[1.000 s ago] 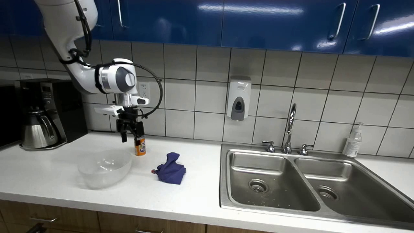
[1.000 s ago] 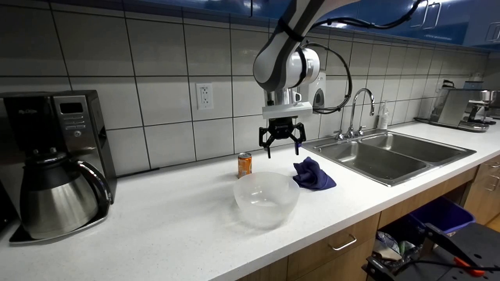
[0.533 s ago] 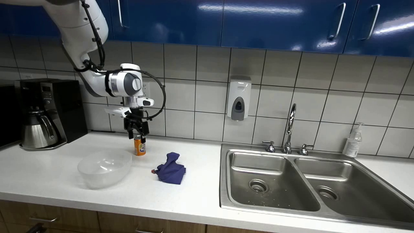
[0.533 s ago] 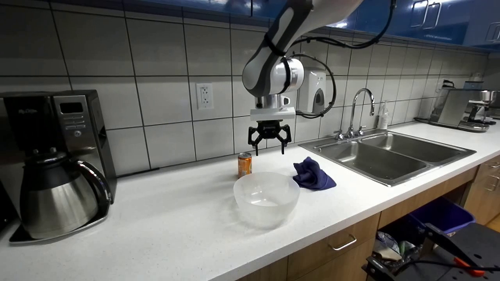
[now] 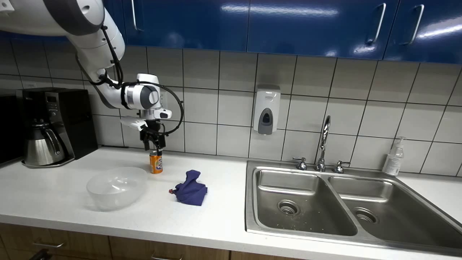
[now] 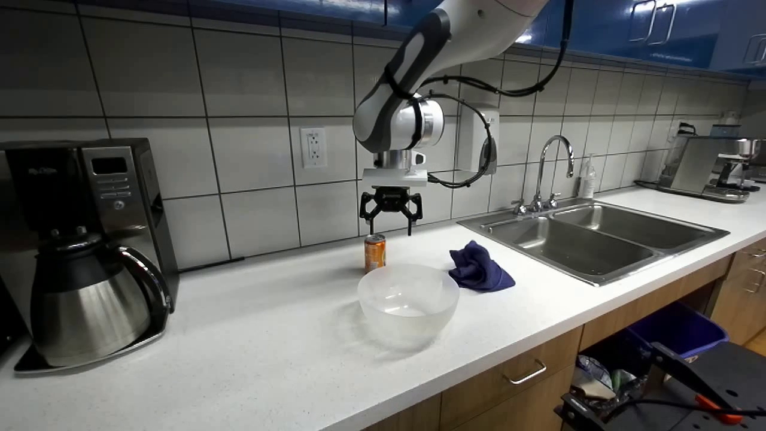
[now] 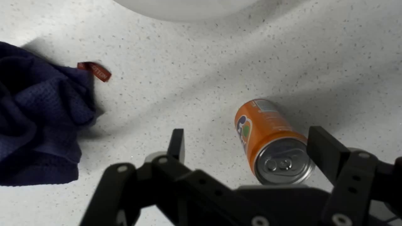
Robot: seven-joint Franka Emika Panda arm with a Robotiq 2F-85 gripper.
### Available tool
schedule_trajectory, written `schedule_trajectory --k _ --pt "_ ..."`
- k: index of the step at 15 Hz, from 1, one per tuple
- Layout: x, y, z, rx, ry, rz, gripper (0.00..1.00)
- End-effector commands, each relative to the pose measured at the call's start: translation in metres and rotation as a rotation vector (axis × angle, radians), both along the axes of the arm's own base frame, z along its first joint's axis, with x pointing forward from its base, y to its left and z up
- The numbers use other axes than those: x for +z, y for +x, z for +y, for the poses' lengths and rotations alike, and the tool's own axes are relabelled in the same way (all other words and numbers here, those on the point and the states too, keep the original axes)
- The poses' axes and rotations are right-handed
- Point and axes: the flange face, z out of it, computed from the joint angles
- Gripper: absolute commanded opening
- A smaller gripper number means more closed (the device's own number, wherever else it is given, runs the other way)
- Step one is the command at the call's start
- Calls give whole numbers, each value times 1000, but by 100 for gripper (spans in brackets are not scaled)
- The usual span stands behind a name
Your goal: Put the can in the bowl
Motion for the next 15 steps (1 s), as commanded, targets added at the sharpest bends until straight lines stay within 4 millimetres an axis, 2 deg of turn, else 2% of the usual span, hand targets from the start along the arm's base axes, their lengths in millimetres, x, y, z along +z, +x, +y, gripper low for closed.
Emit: schedule_trajectory --k 1,7,15 --pt "2 23 11 -11 6 -29 100" --pt "-12 38 14 -16 -3 -36 100" --pt "-27 48 13 -28 3 -28 100"
